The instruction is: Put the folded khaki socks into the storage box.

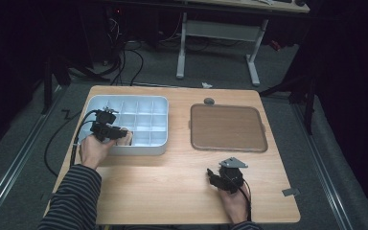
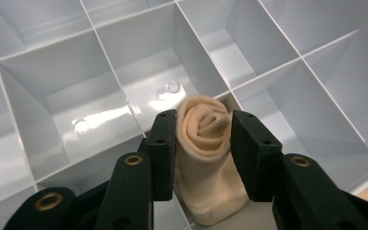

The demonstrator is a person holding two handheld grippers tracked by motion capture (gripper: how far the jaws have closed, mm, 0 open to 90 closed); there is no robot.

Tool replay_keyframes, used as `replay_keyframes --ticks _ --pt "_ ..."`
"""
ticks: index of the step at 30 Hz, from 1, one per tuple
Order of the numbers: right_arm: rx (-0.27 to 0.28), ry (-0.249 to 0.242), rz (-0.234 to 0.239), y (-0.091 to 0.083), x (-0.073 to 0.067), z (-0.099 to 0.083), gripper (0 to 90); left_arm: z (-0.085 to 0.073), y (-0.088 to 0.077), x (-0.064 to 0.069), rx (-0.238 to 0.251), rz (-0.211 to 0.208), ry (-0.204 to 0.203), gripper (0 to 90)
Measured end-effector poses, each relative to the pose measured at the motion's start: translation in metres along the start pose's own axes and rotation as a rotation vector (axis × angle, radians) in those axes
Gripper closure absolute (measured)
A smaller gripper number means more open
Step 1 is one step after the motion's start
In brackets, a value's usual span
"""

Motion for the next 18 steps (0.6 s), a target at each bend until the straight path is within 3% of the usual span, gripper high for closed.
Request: replay_keyframes --ticks 6,10,13,18 --pt "0.0 0.0 0.0 0.0 0.0 0.0 38.7 -0.004 0.009 -0.003 -0.039 0.01 0.003 75.1" --pt "0.0 0.0 0.0 0.0 0.0 0.0 38.7 -0.008 0.017 -0.003 -0.089 0.025 0.032 81.8" --pt "0.0 0.0 0.0 0.0 0.0 0.0 38.7 -0.012 0.024 -0.004 -0.126 0.028 0.035 83.7" --pt "0.0 0.0 0.0 0.0 0.0 0.0 38.7 -0.012 0.026 -0.005 -0.13 0.02 0.03 83.6"
Point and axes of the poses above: each handheld gripper's, and its own axes: y roughly forward along the jaws, z roughly out of its top, x roughly to its right, the point moved 8 cm from there along y, roughly forward along the jaws, and after that the axes turned 2 degrees about y, right-handed, at the moved point
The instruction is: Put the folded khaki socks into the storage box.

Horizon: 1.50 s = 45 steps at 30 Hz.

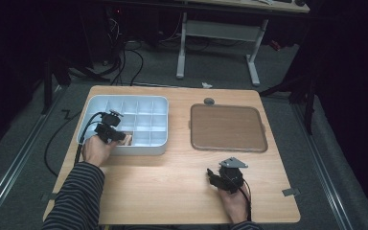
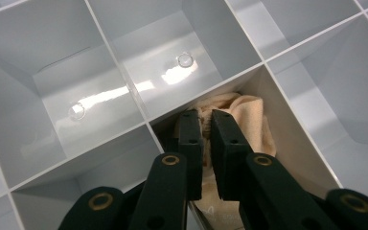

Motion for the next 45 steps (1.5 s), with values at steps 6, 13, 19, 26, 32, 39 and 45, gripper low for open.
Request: replay_keyframes --ticks 6,13,19,26,32,39,45 --pt "0.0 0.0 0.0 0.0 0.0 0.0 38.7 0.001 -0.006 0.003 0.02 -0.019 -0.006 74.3" --pt "0.0 0.0 0.0 0.0 0.0 0.0 38.7 0.003 -0.018 0.002 0.057 -0.017 -0.01 68.4" --pt "0.0 0.0 0.0 0.0 0.0 0.0 38.7 0.005 -0.024 0.002 0.095 -0.014 -0.018 63.2" --pt "0.0 0.0 0.0 0.0 0.0 0.0 38.7 0.006 -0.036 0.004 0.137 -0.017 -0.016 59.6" --pt "0.0 0.0 0.0 0.0 0.0 0.0 38.7 0.006 -0.049 0.007 0.171 -0.017 0.0 58.3" --pt "0.0 -0.001 0.0 0.0 0.0 0.0 38.7 0.003 -0.059 0.012 0.188 -0.017 0.023 56.9" --pt "0.0 0.0 0.0 0.0 0.0 0.0 38.6 0.001 -0.067 0.018 0.206 -0.022 0.038 56.4"
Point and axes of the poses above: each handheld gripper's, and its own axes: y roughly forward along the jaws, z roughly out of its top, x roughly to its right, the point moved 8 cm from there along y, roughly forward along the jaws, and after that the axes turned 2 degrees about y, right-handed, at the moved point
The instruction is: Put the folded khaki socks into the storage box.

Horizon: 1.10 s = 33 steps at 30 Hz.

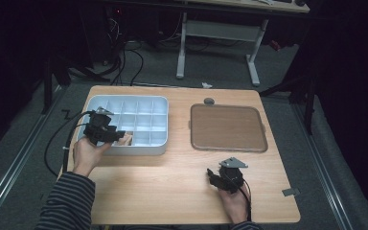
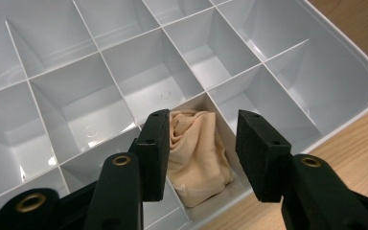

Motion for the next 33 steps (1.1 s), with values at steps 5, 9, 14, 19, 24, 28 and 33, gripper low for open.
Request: replay_keyframes --ticks 5,9,14,19,24,28,33 --pt "-0.001 0.001 0.0 0.0 0.0 0.0 38.6 -0.001 -0.006 0.005 0.022 -0.008 0.0 56.2" --pt "0.0 0.001 0.001 0.0 0.0 0.0 38.5 -0.003 -0.012 0.008 0.039 -0.007 0.0 56.2" --pt "0.0 0.001 0.0 0.0 0.0 0.0 38.5 -0.004 -0.016 0.01 0.047 -0.01 0.003 56.2" --pt "-0.001 0.001 0.001 0.0 0.0 0.0 38.4 -0.005 -0.019 0.013 0.056 -0.015 0.003 56.1" --pt "-0.001 0.0 0.001 0.0 0.0 0.0 38.3 -0.007 -0.022 0.015 0.064 -0.02 0.002 56.0" --pt "0.0 0.0 0.001 0.0 0.0 0.0 38.4 -0.01 -0.025 0.016 0.066 -0.022 0.003 56.0" --pt "-0.001 0.0 0.001 0.0 0.0 0.0 38.4 -0.011 -0.029 0.02 0.075 -0.026 0.012 55.7"
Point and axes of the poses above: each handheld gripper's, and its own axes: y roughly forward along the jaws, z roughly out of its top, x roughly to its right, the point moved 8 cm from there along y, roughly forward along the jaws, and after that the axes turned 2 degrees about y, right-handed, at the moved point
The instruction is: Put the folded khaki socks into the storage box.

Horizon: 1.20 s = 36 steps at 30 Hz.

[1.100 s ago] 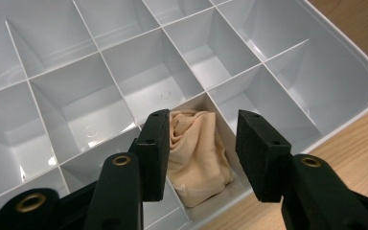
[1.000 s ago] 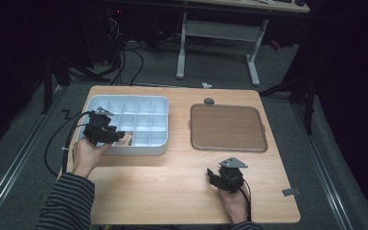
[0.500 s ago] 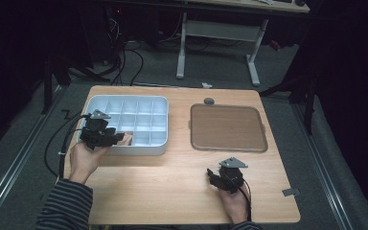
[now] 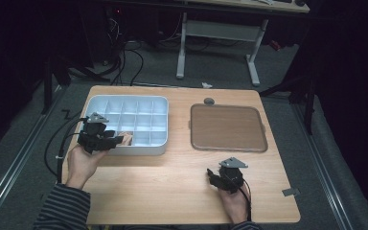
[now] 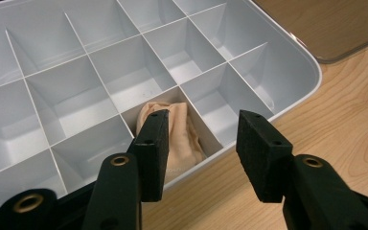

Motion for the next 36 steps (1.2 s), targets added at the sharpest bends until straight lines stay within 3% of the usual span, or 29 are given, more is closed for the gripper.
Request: replay_keyframes --ticks 36 --pt "0.0 -0.001 0.0 0.0 0.0 0.0 38.2 -0.02 -0.016 0.015 0.056 -0.034 -0.009 55.1"
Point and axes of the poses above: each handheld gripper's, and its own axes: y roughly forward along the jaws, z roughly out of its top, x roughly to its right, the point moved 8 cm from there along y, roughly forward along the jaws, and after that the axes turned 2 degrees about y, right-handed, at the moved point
